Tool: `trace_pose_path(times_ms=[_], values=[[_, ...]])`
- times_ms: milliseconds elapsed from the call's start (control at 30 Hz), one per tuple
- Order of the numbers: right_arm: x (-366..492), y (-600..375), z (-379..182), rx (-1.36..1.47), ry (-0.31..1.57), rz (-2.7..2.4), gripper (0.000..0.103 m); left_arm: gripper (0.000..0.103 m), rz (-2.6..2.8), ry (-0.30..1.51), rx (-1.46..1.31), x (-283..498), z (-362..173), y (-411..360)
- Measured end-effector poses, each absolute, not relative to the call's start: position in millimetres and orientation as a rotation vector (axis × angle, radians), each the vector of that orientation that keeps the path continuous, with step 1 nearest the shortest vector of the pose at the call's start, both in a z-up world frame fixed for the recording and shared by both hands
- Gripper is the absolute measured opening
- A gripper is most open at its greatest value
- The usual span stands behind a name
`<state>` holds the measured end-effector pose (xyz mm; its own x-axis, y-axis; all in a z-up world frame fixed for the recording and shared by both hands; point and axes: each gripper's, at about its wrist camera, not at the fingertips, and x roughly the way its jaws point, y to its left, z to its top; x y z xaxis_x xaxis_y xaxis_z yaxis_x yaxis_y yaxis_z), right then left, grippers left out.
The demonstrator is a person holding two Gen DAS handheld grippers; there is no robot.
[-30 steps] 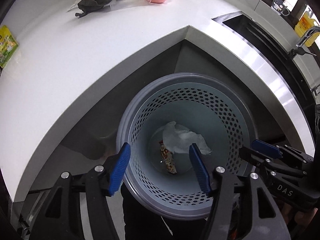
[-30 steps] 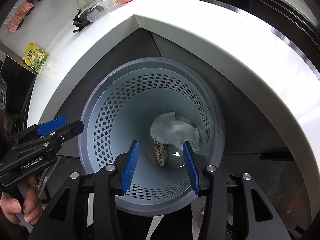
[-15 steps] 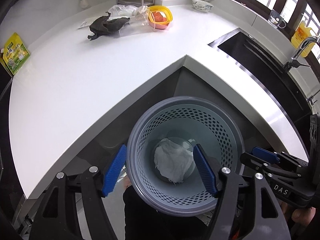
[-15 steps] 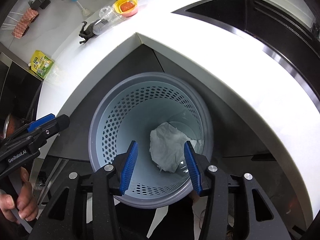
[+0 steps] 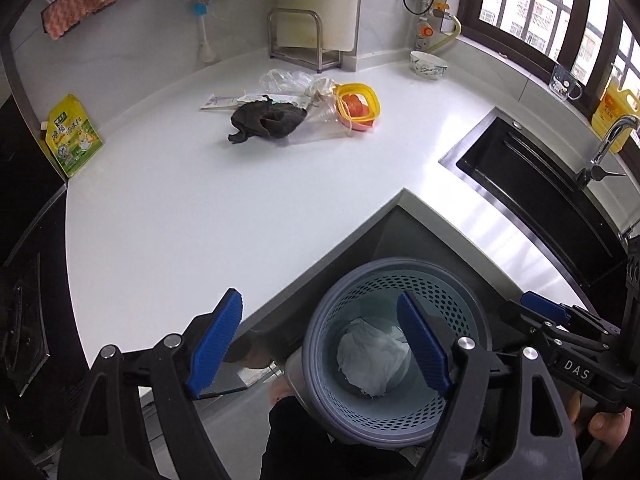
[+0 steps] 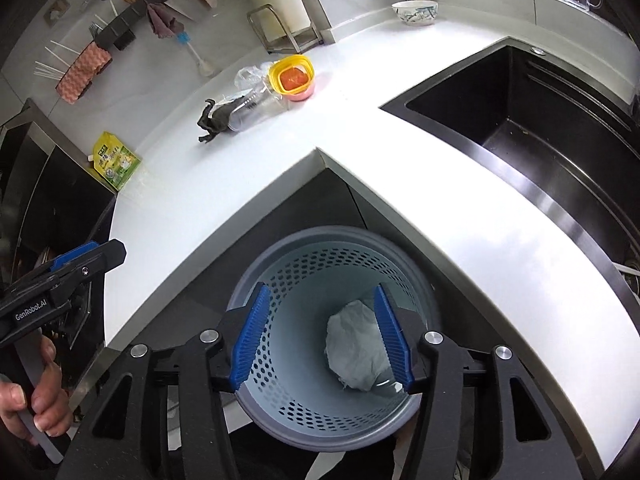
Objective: Collect trash
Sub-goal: 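Move both tools back toward the black cloth and yellow-lidded container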
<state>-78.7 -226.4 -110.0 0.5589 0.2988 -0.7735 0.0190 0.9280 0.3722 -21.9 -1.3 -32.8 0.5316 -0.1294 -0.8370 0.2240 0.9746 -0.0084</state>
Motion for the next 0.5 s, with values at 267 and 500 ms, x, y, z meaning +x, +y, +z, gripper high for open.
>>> trace_pose_path(times_ms=[267, 500], values=[[-42, -209, -83, 0.354, 0.903, 0.176, 0.059, 0.086, -0.182, 0.948, 0.064, 12, -14, 30], [2, -193, -72, 0.385, 0.871, 0.149, 0.062, 0.09, -0.174, 0.925, 0.044, 64, -3, 61]])
